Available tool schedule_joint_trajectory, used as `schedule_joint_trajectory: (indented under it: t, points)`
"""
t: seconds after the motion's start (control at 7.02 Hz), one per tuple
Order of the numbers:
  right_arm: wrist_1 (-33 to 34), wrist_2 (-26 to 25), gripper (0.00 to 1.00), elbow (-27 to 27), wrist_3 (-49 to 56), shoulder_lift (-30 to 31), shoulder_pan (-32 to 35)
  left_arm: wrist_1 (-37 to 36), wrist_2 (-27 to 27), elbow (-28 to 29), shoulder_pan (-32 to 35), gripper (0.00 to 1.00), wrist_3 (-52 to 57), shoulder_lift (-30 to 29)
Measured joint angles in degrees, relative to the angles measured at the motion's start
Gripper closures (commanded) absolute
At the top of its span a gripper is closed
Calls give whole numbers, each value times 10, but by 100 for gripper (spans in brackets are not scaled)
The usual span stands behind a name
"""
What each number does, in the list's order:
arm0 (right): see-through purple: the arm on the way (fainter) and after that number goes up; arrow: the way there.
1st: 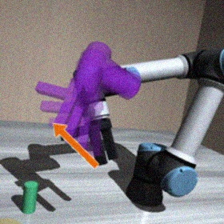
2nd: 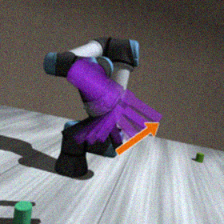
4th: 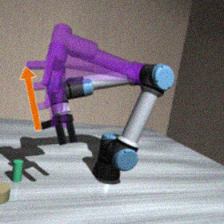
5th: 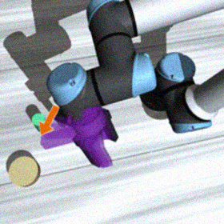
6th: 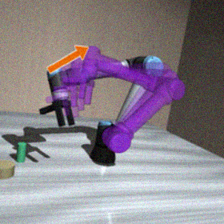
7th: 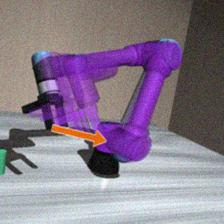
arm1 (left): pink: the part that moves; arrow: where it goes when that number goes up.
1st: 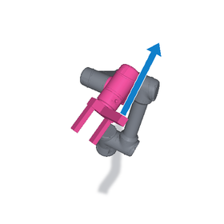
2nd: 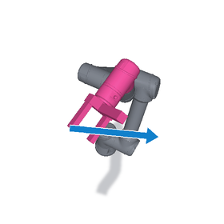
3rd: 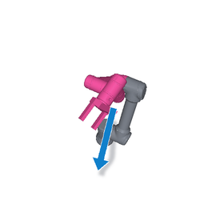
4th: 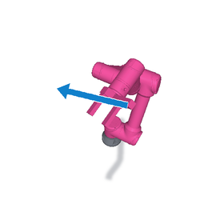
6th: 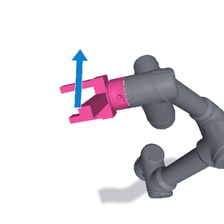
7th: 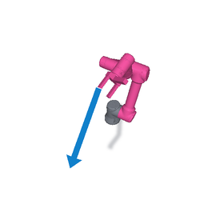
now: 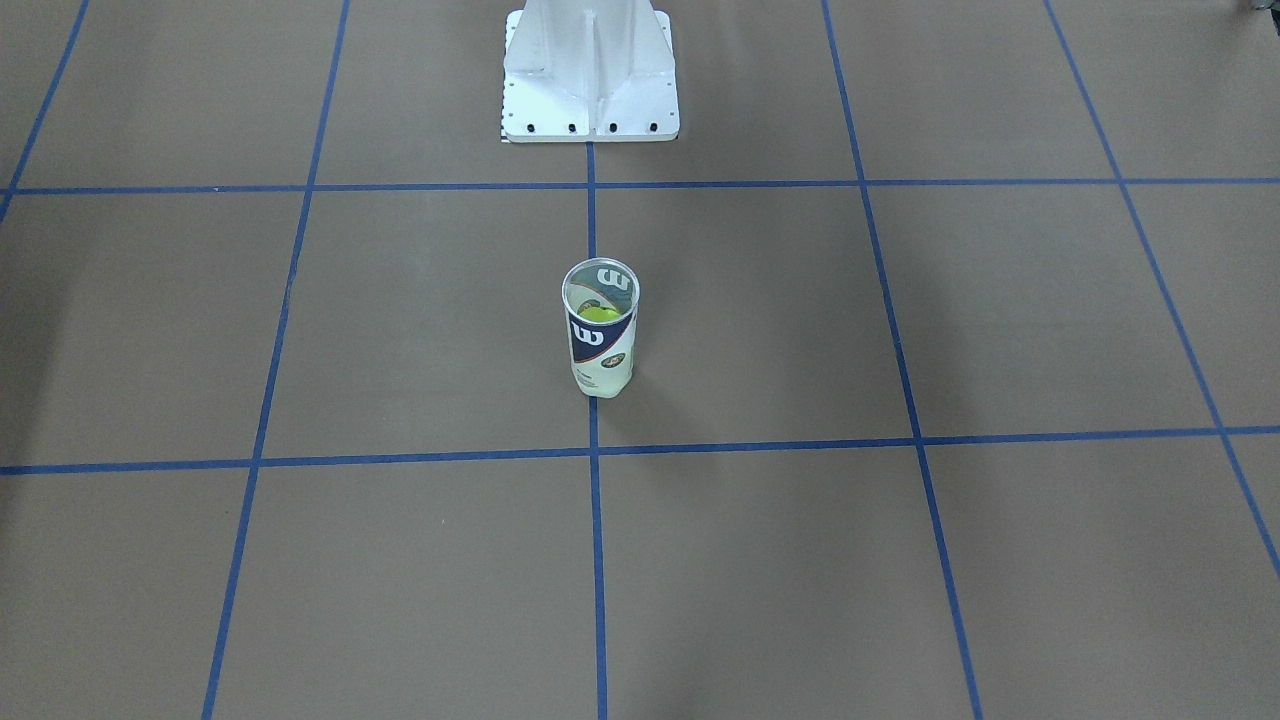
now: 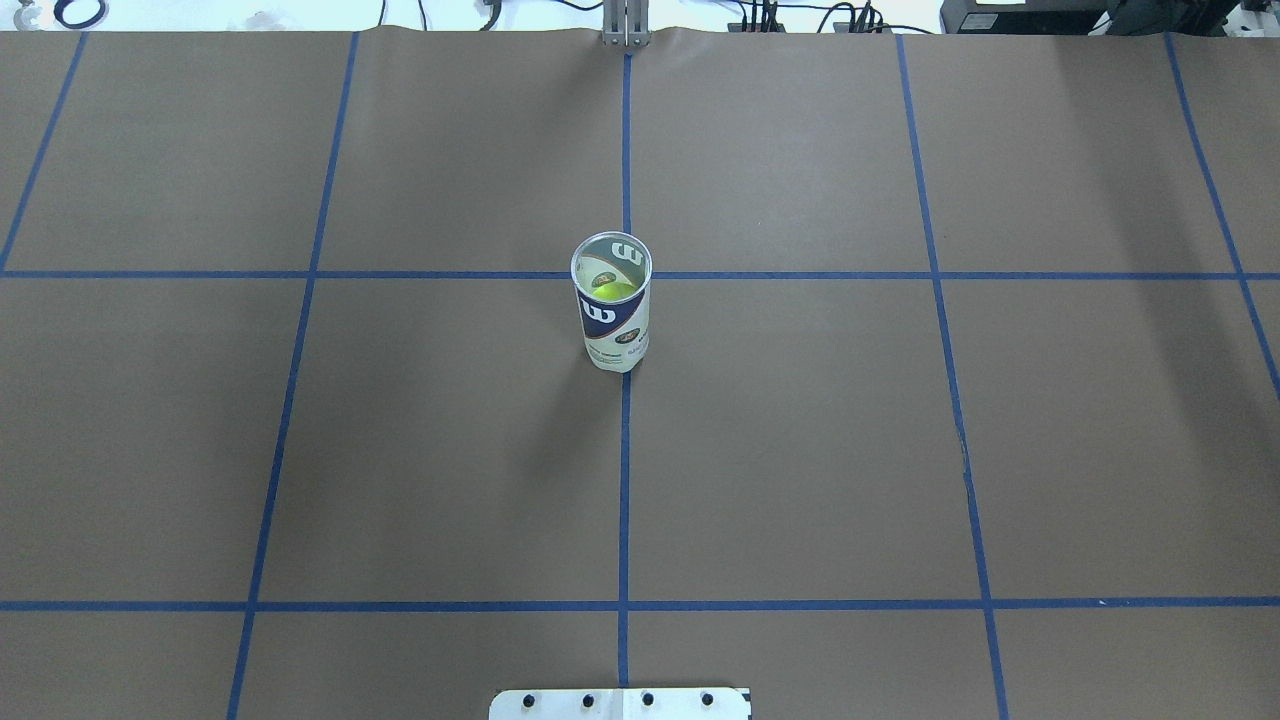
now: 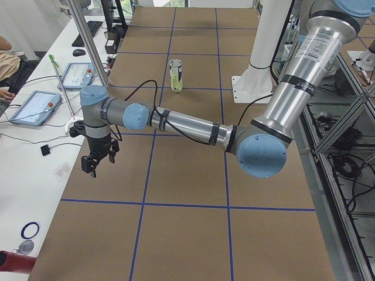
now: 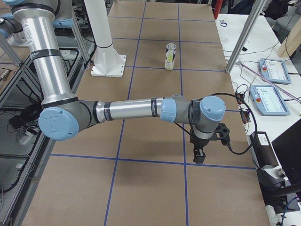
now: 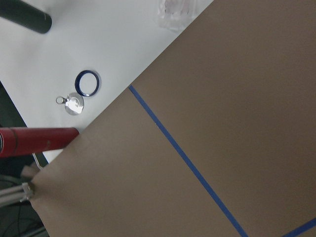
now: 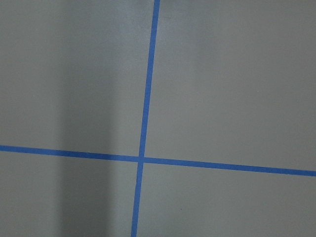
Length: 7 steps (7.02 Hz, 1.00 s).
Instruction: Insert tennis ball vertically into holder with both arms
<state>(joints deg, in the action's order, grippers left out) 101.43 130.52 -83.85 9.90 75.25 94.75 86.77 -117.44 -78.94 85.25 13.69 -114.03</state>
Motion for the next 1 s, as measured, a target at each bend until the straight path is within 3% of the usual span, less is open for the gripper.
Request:
schedule_joint_trajectory:
  t: [0.43, 0.71, 1.0]
  points:
    - [0, 0, 1, 0, 0, 1, 0, 46, -70, -47, 11, 0, -46, 127]
    - [0, 0, 1, 0, 0, 2, 0, 60, -126, -76, 38, 0, -69, 179]
    - [0, -2, 0, -4, -8, 1, 0, 60, -140, -150, 48, 0, -75, 251]
